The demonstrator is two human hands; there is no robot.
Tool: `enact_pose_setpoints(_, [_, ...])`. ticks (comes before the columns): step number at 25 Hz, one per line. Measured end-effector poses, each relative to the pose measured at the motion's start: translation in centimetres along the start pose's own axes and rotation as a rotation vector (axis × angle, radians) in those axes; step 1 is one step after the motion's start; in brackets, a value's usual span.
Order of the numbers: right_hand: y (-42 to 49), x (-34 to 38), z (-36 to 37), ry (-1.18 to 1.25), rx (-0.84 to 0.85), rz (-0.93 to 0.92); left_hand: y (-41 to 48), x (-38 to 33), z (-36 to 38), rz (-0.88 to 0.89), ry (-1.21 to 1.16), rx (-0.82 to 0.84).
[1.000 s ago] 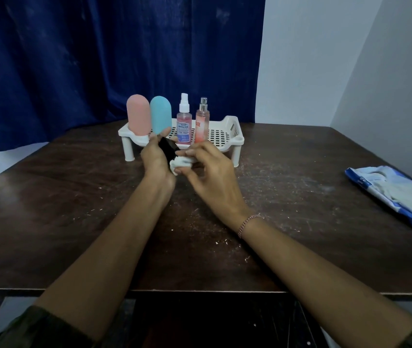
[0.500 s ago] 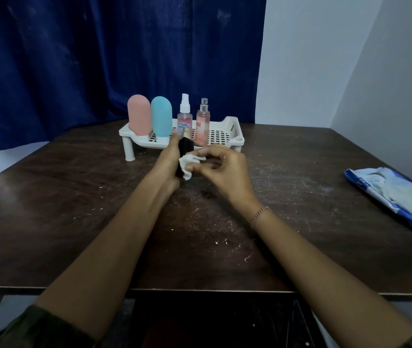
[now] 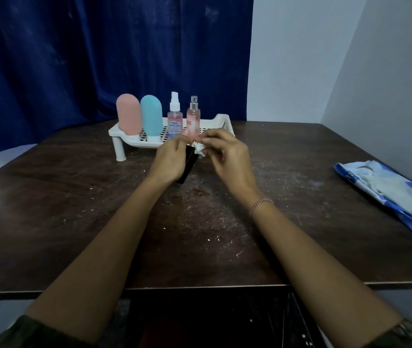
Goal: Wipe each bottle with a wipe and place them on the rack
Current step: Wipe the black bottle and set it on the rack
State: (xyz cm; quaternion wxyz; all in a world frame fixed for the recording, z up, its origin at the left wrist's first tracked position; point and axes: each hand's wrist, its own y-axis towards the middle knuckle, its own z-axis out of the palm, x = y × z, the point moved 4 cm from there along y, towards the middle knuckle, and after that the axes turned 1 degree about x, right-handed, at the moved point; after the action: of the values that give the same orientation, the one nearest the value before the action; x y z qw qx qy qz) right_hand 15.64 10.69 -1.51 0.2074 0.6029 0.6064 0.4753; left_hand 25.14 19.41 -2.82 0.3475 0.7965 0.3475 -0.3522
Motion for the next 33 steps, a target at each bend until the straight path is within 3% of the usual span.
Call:
enact_pose_setpoints(8, [-0.6, 0.9, 0.9, -0.111, 0.133, -0.064, 0.1, 0.2, -0.6, 0.148, 0.205, -0.002])
enact_pose_setpoints(14, [-0.7, 0.6, 2.1, -0.205, 0.283, 0.059, -0.6, -0.7, -0.3, 0.311, 0.379, -0.056])
enact_pose_setpoints(17, [-0.7, 0.6, 1.5, -0.101, 0.302, 0.131, -0.8, -1.0, -0.2, 0.365, 0.444, -0.077])
enact_pose_setpoints(20, [-0.8, 0.7, 1.0, 0.020, 0.374, 0.096, -1.0, -0.9, -0.6, 0.374, 0.419, -0.102])
enact_pose_setpoints(26, [-1.0, 0.7, 1.4, -0.039, 0.472, 0.043, -0.9, -0.8, -1.5, 0.397, 0.382, -0.147])
enact_pose_setpoints(29, [-1.3, 0.0, 1.2, 0.052, 0.478, 0.237, -1.6, -1.5, -0.8, 0.484, 0.436, -0.143])
enact_pose_setpoints(33, [-1.9, -1.4, 1.6, 0.648, 0.336, 0.835, -1.7, -1.8, -0.8, 0.524, 0.341, -0.183])
